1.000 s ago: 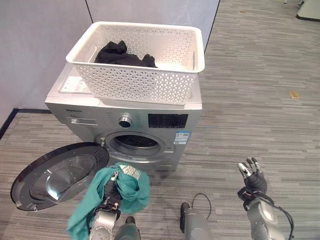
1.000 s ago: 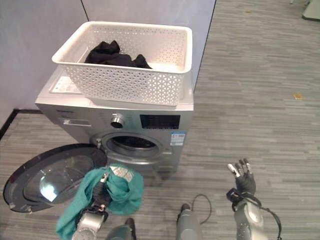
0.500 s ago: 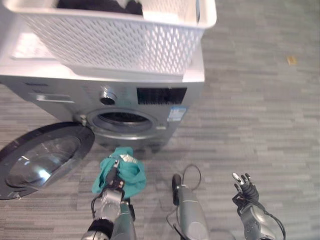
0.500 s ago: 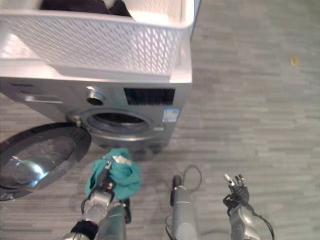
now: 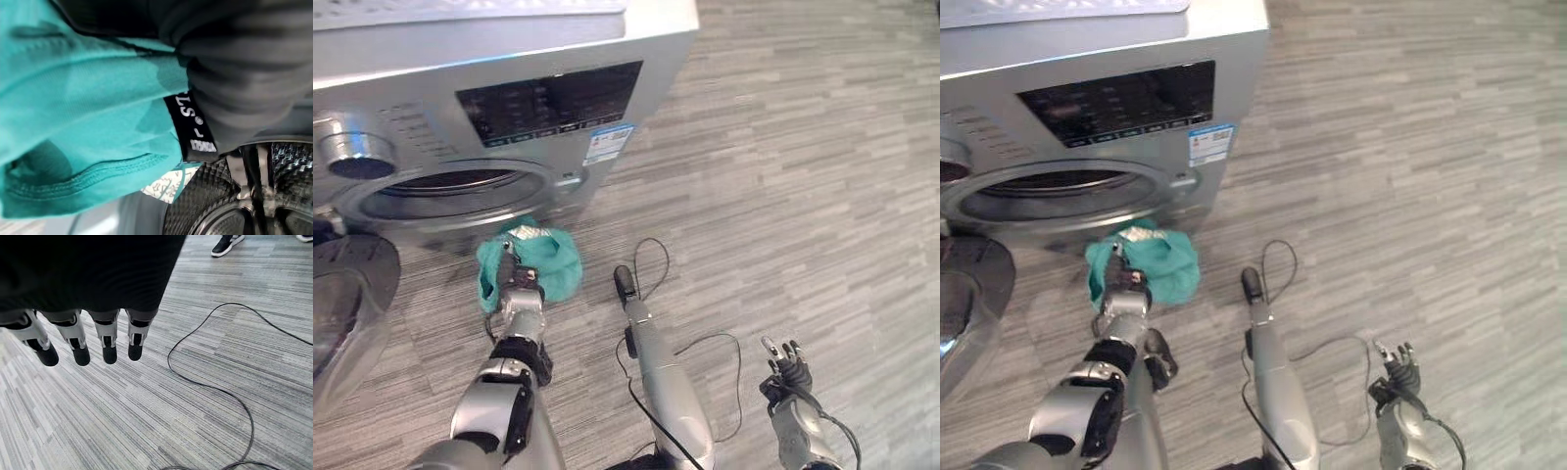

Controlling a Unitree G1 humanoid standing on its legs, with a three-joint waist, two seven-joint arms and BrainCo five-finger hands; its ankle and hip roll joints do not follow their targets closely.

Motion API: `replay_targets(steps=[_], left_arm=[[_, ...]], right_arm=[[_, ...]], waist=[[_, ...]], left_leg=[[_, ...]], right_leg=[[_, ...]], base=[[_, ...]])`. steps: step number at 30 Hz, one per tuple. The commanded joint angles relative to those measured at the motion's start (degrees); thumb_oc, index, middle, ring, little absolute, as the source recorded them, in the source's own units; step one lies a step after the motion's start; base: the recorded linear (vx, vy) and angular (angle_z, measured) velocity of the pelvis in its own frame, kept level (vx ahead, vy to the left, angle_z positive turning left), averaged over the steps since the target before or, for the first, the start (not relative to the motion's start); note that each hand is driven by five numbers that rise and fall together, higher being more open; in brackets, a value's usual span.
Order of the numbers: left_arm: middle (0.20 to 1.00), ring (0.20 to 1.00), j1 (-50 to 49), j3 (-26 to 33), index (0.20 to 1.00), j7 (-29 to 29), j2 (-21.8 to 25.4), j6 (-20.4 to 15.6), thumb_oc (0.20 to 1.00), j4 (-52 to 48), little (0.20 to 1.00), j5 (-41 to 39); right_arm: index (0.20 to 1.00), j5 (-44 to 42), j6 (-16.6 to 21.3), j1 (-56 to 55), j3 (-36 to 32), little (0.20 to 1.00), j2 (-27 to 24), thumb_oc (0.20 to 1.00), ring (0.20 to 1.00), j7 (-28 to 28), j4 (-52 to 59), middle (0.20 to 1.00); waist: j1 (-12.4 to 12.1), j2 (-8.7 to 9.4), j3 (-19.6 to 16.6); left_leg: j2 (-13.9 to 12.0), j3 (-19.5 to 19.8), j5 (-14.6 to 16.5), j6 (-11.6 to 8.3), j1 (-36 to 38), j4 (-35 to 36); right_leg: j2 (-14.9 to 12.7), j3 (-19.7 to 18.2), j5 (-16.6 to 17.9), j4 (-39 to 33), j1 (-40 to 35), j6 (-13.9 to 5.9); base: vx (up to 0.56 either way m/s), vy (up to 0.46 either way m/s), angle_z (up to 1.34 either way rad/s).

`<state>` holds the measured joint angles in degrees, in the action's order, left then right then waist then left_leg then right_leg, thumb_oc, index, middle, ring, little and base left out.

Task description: Grab the laundry basket,head to the washer,open it,put in the laundry and shut it.

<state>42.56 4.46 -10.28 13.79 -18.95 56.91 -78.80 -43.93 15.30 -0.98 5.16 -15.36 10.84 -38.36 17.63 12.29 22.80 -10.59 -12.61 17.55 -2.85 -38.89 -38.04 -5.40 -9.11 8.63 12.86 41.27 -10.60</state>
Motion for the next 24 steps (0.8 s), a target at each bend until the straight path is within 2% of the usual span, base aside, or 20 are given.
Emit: replay_targets(steps=[1, 2, 5, 9, 11, 13, 14, 17, 21, 24], left_arm=[[0.200, 0.200, 4.4, 1.3, 0.200, -0.9, 4.4, -3.3, 0.200, -1.5, 0.200, -0.3], [0.200, 0.200, 9.7, 1.1, 0.200, -2.2, 8.1, -4.5, 0.200, -1.4, 0.200, -0.1], [0.200, 0.200, 17.9, -1.2, 0.200, -4.1, 16.4, -6.8, 0.200, -3.5, 0.200, 1.2], [0.200, 0.200, 26.5, -6.1, 0.200, -8.2, 24.5, -11.7, 0.200, -9.9, 0.200, 4.6], [0.200, 0.200, 30.8, -9.3, 0.200, -12.3, 28.4, -13.0, 0.200, -11.5, 0.200, 9.7], [0.200, 0.200, 32.5, -10.8, 0.200, -13.6, 29.3, -12.8, 0.200, -10.8, 0.200, 11.5], [0.200, 0.200, 35.5, -13.2, 0.200, -16.6, 32.4, -11.7, 0.200, -7.8, 0.200, 16.7], [0.200, 0.200, 37.5, -16.0, 0.200, -17.3, 36.0, -8.5, 0.200, -0.1, 0.200, 20.2], [0.200, 0.200, 36.6, -14.6, 0.200, -15.2, 37.9, -6.4, 0.200, 7.3, 0.200, 18.0], [0.200, 0.200, 37.1, -15.2, 0.200, -14.2, 38.5, -5.5, 0.200, 9.1, 0.200, 17.9]], right_arm=[[1.000, 0.6, 2.2, -1.2, -0.3, 1.000, -3.1, 1.000, 1.000, -0.7, 1.5, 1.000], [1.000, 0.8, 2.4, -1.9, 0.3, 1.000, -3.7, 1.000, 1.000, -1.4, 2.9, 1.000], [1.000, 0.6, 3.0, -2.8, 0.2, 1.000, -4.9, 1.000, 1.000, -2.3, 4.4, 1.000], [1.000, -0.3, 4.0, -4.2, -0.9, 1.000, -4.7, 1.000, 1.000, -3.1, 5.2, 1.000], [1.000, 0.1, 4.3, -5.9, -1.2, 1.000, -4.8, 1.000, 1.000, -3.0, 6.2, 1.000], [1.000, 0.1, 4.6, -6.8, -1.1, 1.000, -4.7, 1.000, 1.000, -3.0, 7.0, 1.000], [1.000, -0.3, 5.5, -7.8, -1.0, 1.000, -5.2, 1.000, 1.000, -3.2, 7.0, 1.000], [1.000, -1.6, 6.8, -8.2, -0.5, 1.000, -5.1, 1.000, 1.000, -3.6, 8.9, 1.000], [1.000, -2.3, 7.9, -7.2, 0.8, 1.000, -5.7, 1.000, 1.000, -4.2, 10.7, 1.000], [1.000, -2.4, 8.6, -7.2, 0.5, 1.000, -6.0, 1.000, 1.000, -3.9, 11.9, 1.000]], waist=[[0.8, -1.32, -1.7], [1.9, -1.14, -2.2], [3.1, -1.18, -3.0], [3.3, -1.15, -3.3], [3.1, -1.21, -3.1], [3.1, -1.26, -2.9], [3.0, -1.52, -2.6], [2.8, -1.97, -2.4], [3.0, -1.60, -2.7], [3.3, -1.95, -2.8]], left_leg=[[3.2, -0.1, 6.6, 3.06, 5.2, 1.8], [2.7, -0.8, 6.8, 3.03, 4.8, 1.5], [2.1, -1.3, 7.1, 2.90, 3.5, 0.5], [1.0, -0.9, 8.1, 3.00, -0.1, -2.4], [0.4, 0.0, 8.5, 2.99, -2.1, -4.2], [0.1, 0.5, 8.6, 2.93, -3.0, -5.0], [-0.1, 1.3, 8.7, 2.94, -3.7, -5.4], [-0.3, 2.7, 8.7, 2.86, -5.7, -6.4], [-1.4, 3.6, 9.1, 2.70, -8.9, -8.1], [-1.5, 4.3, 9.4, 2.66, -10.7, -9.3]], right_leg=[[4.7, 0.7, -2.4, -0.5, 0.5, -0.25], [5.3, 0.0, -2.1, -1.0, 0.9, -0.40], [6.2, -0.8, -1.5, -1.4, 2.0, -0.79], [7.1, -0.4, -1.1, -2.5, 3.8, -0.81], [7.3, 0.1, -1.0, -2.5, 4.6, -0.72], [7.3, 0.5, -1.1, -2.4, 4.9, -0.65], [7.3, 0.9, -1.4, -2.3, 5.3, -0.53], [7.2, 2.0, -1.7, -1.9, 6.6, -0.31], [7.6, 3.1, -1.8, -1.5, 8.7, 0.01], [7.7, 3.6, -1.7, -1.5, 9.7, 0.05]], base=[[0.04, 0.005, -0.33], [0.04, -0.001, -0.30], [0.03, -0.040, -0.27], [0.01, -0.087, -0.12], [0.02, -0.116, -0.15], [0.01, -0.081, -0.03], [0.00, -0.085, 0.19], [-0.01, -0.064, 0.22], [-0.01, -0.039, 0.04], [-0.01, -0.034, 0.09]])
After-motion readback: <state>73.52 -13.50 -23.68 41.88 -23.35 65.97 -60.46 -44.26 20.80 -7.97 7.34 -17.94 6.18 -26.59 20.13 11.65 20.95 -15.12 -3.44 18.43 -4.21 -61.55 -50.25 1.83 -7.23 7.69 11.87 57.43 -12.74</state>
